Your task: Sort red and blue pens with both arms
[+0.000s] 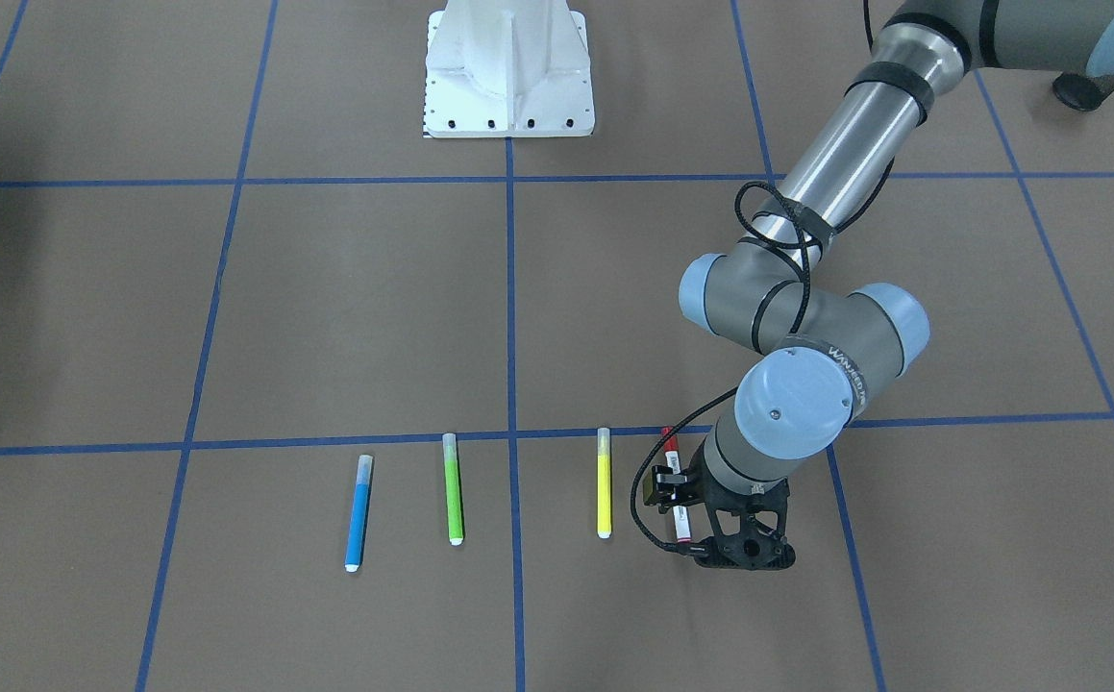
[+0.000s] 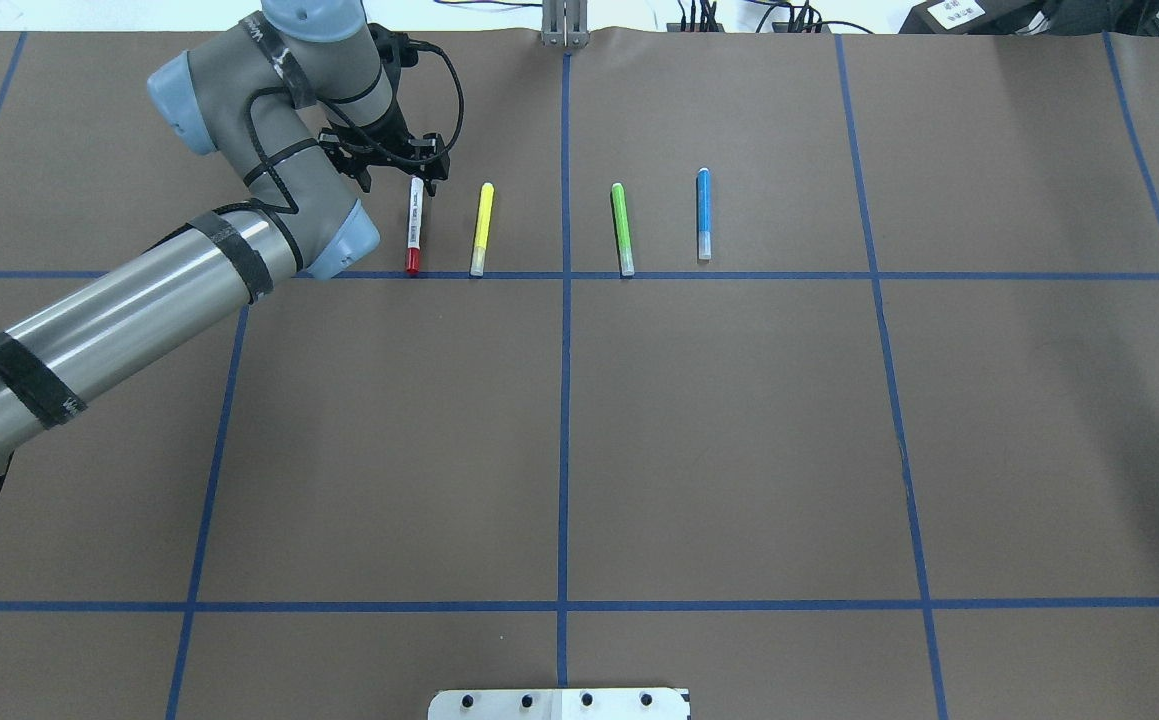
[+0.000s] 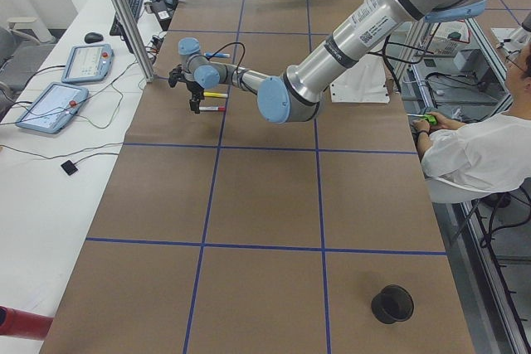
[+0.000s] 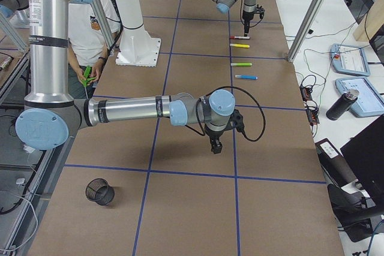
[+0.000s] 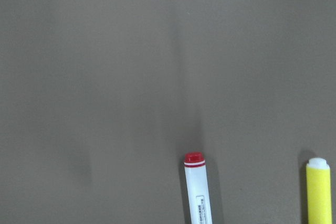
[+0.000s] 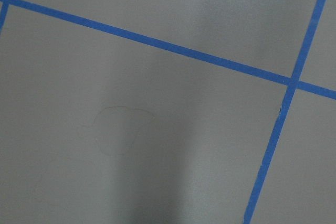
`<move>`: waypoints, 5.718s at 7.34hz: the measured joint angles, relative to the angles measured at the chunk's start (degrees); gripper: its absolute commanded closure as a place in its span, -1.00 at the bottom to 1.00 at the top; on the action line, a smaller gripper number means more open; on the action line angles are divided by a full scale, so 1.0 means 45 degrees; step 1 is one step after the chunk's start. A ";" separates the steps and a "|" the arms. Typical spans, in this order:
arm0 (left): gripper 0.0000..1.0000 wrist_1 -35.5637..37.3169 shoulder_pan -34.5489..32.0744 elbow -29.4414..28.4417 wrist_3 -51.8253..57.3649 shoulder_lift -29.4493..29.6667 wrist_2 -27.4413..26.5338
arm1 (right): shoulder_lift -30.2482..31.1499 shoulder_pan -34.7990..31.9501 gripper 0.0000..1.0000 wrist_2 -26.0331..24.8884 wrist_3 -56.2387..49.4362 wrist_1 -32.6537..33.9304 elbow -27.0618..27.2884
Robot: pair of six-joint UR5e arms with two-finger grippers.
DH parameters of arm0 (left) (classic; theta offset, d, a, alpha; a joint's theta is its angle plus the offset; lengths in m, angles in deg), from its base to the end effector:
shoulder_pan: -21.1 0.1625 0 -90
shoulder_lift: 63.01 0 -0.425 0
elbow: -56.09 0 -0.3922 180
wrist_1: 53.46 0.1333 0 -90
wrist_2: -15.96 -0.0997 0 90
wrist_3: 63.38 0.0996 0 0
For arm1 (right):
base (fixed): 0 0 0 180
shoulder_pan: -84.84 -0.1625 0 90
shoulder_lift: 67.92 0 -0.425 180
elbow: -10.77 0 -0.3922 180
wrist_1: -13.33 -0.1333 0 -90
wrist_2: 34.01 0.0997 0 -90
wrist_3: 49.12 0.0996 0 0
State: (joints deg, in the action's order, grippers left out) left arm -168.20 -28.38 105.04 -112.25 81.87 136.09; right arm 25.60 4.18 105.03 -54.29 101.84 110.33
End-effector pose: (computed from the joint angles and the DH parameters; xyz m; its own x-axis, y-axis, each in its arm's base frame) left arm 0.4955 -0.7080 0.3184 0.6813 0.0784 -0.7278 0.0079 0.9934 0.1145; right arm -0.0192 -0.4745 0.5971 0.6137 -0.2914 0.7338 0.2171 0.9559 0.1980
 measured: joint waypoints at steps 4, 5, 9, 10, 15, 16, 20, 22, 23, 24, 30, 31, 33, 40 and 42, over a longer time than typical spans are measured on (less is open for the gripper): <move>-0.14 -0.0303 0.0253 -0.0501 -0.0787 0.0340 -0.0201 | 0.0004 0.0046 -1.00 -0.0018 -0.0003 0.0000 -0.0032; -0.13 -0.0332 0.0285 -0.0532 -0.0808 0.0353 -0.0295 | 0.0008 0.0050 -1.00 -0.0020 -0.0003 0.0000 -0.0032; 0.57 -0.0512 0.0379 -0.0654 -0.0819 0.0351 -0.0462 | 0.0000 0.0065 -1.00 -0.0020 -0.0003 0.0000 -0.0052; 0.80 -0.0517 0.0385 -0.0660 -0.0819 0.0346 -0.0469 | 0.0000 0.0075 -1.00 -0.0020 -0.0002 0.0000 -0.0062; 1.00 -0.0500 0.0207 0.0526 -0.1410 -0.0015 -0.0466 | -0.0783 0.0158 -1.00 -0.0254 0.0046 -0.0018 -0.0538; 1.00 -0.0506 0.0142 0.1834 -0.1890 -0.0705 -0.0469 | -0.1235 0.0189 -1.00 -0.0465 0.0290 -0.0019 -0.0753; 1.00 -0.0741 -0.0913 0.7245 -0.2369 -0.4890 -0.1115 | -0.1671 0.0402 -1.00 -0.0757 0.0735 -0.0020 -0.0926; 1.00 -0.2214 -0.2043 0.8114 -0.1633 -0.6960 -0.1247 | -0.1680 0.0451 -1.00 -0.0762 0.0747 -0.0020 -0.0931; 1.00 -0.3357 -0.2589 0.8242 -0.1000 -0.8123 -0.1223 | -0.1680 0.0464 -1.00 -0.0762 0.0753 -0.0019 -0.0929; 1.00 -0.4648 -0.3147 0.8318 -0.0450 -0.9356 -0.1021 | -0.1707 0.0481 -1.00 -0.0762 0.0756 -0.0020 -0.0926; 1.00 -1.2717 -0.6861 0.6035 0.2767 -1.5074 0.0696 | -0.1828 0.0565 -1.00 -0.0762 0.0763 -0.0019 -0.0959; 1.00 -1.3730 -0.8021 0.5403 0.3137 -1.5556 0.1522 | -0.1832 0.0566 -1.00 -0.0759 0.0841 -0.0019 -0.0946; 1.00 -1.4808 -1.0519 0.5247 0.3807 -1.6732 0.2972 | -0.1848 0.0602 -1.00 -0.0746 0.1129 -0.0023 -0.0891; 1.00 -1.7782 -1.5779 0.5299 0.6241 -2.0689 0.4466 | -0.1980 0.0691 -1.00 -0.0745 0.1460 -0.0024 -0.0847; 1.00 -1.7784 -1.6577 0.5167 0.7143 -2.1013 0.4792 | -0.2040 0.0809 -1.00 -0.0760 0.1823 -0.0033 -0.0839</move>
State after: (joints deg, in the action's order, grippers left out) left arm -248.23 -102.97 128.29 -80.11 -12.69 157.65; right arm 16.42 7.83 101.62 -46.09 101.69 106.55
